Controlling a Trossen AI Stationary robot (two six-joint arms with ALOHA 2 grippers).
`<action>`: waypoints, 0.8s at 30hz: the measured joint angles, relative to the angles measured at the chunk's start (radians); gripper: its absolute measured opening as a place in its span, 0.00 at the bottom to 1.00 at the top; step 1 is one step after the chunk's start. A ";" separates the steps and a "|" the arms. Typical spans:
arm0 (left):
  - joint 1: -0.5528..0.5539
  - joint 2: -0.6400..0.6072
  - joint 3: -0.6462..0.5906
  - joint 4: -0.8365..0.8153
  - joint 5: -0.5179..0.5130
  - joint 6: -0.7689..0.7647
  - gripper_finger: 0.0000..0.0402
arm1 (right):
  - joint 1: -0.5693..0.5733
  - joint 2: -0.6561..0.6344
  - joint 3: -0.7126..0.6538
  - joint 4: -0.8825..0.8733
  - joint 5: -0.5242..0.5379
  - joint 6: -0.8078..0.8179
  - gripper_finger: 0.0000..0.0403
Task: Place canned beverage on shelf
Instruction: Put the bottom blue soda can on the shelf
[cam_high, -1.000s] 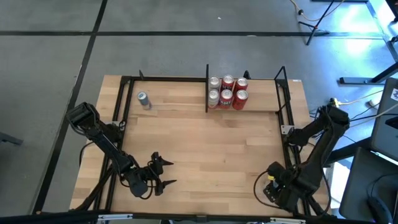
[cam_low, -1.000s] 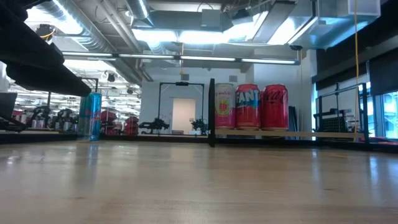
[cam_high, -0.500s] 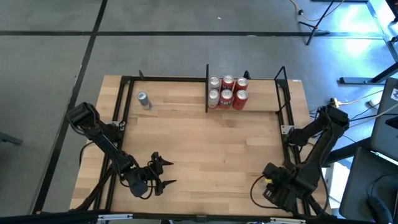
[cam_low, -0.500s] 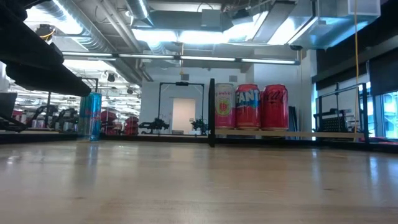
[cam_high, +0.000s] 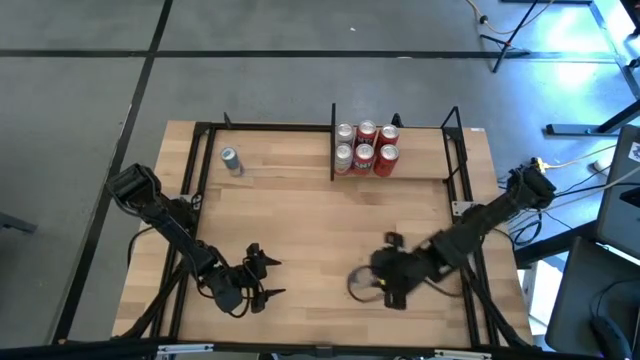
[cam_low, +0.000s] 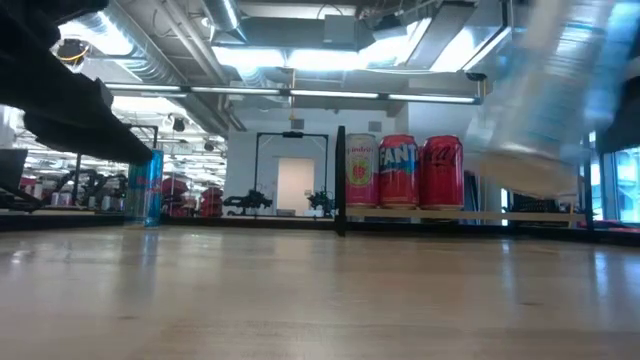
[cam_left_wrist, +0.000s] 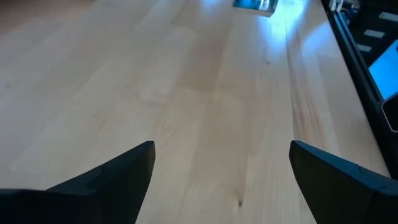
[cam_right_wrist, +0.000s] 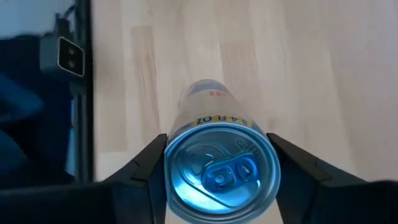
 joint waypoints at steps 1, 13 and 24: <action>0.005 0.000 0.000 0.000 0.012 0.001 0.88 | -0.024 0.005 0.000 0.026 -0.022 -0.099 0.47; 0.021 0.000 0.000 0.004 0.051 0.001 0.88 | -0.105 0.291 0.338 -0.293 -0.124 -0.557 0.47; 0.001 0.000 0.000 0.009 0.051 -0.001 0.88 | -0.104 0.456 0.505 -0.426 -0.154 -0.570 0.48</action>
